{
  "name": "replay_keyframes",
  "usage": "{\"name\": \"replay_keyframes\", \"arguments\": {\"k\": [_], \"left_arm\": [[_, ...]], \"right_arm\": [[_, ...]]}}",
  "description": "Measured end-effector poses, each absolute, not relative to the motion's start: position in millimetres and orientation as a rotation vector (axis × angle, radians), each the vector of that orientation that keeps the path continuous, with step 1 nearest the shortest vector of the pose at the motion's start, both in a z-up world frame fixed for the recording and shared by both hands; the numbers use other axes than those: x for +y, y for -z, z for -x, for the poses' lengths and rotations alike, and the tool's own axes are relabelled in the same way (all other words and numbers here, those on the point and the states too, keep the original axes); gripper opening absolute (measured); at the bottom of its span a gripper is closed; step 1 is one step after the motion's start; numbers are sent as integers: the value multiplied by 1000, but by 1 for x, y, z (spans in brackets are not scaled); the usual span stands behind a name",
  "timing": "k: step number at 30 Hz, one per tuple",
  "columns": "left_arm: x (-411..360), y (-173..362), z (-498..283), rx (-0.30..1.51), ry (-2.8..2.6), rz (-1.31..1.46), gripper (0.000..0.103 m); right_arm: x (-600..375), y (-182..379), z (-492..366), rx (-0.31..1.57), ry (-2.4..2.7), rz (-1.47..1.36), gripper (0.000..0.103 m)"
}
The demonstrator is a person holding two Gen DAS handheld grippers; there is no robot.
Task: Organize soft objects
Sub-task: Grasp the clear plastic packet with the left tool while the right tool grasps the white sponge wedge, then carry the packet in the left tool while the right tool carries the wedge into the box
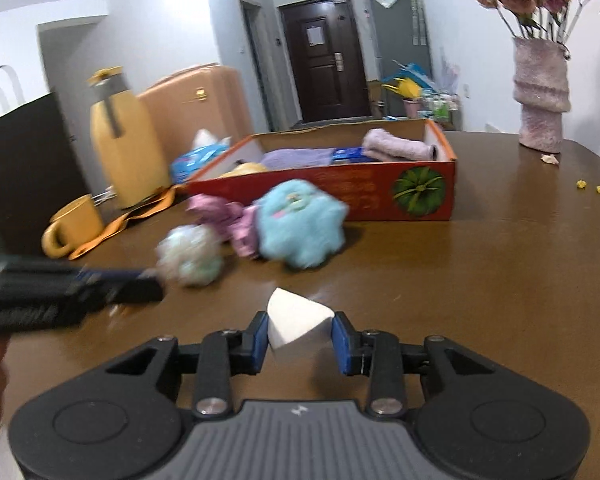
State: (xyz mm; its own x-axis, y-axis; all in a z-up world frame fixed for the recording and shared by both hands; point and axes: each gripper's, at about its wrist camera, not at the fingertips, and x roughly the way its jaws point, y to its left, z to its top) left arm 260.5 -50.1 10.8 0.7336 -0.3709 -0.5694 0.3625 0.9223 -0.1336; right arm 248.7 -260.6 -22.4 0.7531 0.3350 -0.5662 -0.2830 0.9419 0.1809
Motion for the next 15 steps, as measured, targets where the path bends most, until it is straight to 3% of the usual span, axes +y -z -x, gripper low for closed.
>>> {"name": "replay_keyframes", "arguments": {"k": [8, 15], "left_arm": [[-28, -43, -291, 601, 437, 134, 13], [-28, -90, -441, 630, 380, 150, 14]], "right_arm": [[-249, -9, -253, 578, -381, -78, 33], [-249, -65, -382, 537, -409, -124, 34]]}}
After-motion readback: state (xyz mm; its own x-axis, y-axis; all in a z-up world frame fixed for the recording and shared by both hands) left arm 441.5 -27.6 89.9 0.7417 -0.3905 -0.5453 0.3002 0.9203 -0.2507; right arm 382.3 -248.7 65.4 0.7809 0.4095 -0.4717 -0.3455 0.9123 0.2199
